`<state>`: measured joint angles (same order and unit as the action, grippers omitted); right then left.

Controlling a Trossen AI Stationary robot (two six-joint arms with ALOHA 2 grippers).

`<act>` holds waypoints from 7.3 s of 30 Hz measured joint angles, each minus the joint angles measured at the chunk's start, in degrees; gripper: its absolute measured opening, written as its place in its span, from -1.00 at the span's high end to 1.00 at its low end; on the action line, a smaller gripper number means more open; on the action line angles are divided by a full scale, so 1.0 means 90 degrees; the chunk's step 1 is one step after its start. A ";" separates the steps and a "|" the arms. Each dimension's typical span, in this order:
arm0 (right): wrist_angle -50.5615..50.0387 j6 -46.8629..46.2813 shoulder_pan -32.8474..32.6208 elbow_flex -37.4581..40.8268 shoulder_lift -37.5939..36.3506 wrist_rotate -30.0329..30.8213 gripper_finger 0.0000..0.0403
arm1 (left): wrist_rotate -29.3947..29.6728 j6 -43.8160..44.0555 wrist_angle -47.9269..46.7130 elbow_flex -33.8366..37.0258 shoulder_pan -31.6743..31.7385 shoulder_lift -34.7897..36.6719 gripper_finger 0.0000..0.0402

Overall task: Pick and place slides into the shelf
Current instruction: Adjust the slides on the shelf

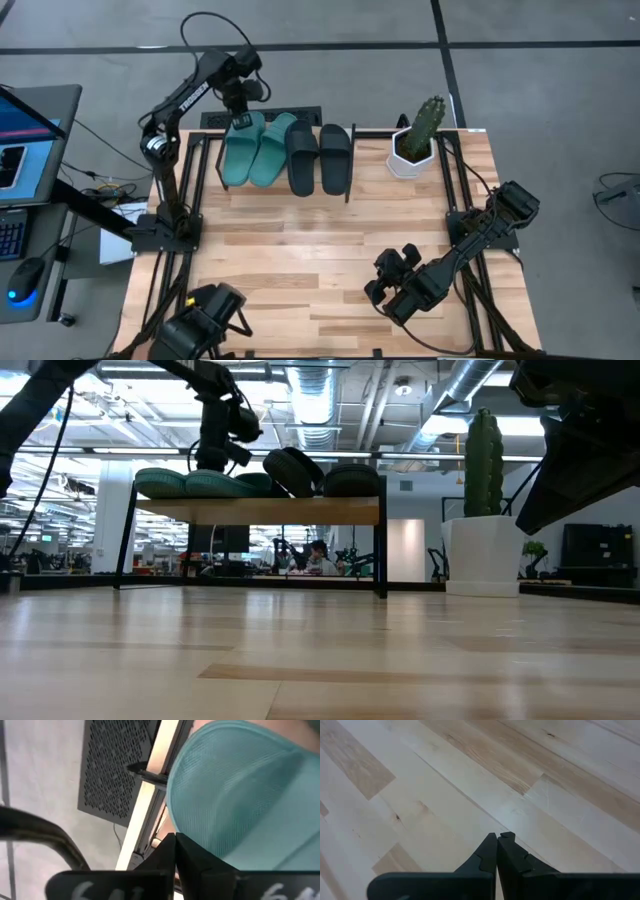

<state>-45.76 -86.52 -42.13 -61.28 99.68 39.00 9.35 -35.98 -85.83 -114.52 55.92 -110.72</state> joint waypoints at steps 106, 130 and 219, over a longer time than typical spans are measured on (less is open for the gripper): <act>0.0305 -0.0002 -0.0064 -0.0002 0.0000 -0.0189 1.00 | -0.0828 -0.1061 -0.0387 -0.1523 -0.1027 -0.1121 1.00; 0.0530 0.0165 -0.0234 -0.0002 0.0000 -0.0350 1.00 | -0.0601 0.1475 -0.0470 -0.1520 -0.1018 -0.1187 1.00; 0.1008 0.0175 -0.0401 -0.0002 0.0000 -0.0505 1.00 | 0.2835 0.0228 0.5673 0.5432 -0.3474 0.2783 1.00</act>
<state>-36.69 -84.95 -45.74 -61.30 99.68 34.46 34.86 -33.93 -34.77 -65.63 24.65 -85.68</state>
